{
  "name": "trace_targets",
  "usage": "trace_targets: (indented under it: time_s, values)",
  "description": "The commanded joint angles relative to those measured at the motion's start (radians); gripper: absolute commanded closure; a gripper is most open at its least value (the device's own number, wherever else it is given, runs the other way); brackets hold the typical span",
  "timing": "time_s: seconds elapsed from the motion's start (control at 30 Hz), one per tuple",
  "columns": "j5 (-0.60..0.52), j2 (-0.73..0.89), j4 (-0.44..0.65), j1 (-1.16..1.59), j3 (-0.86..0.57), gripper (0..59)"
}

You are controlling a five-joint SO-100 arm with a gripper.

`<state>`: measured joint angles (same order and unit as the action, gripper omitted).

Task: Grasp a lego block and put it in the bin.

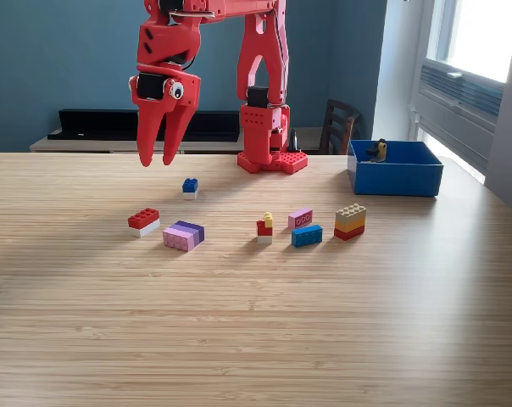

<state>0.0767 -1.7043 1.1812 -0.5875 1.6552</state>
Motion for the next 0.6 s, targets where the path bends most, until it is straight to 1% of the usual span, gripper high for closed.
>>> trace_targets:
  time_s: [0.03,0.17,0.33,0.6]
  values:
    - [0.057,-0.038,-0.009,-0.003,-0.018,30.8]
    - [0.083,0.071,-0.009,-0.023,-0.064,29.9]
    - [0.086,0.196,-0.008,-0.043,-0.140,29.8]
    - [0.086,0.311,-0.008,-0.054,-0.241,29.7]
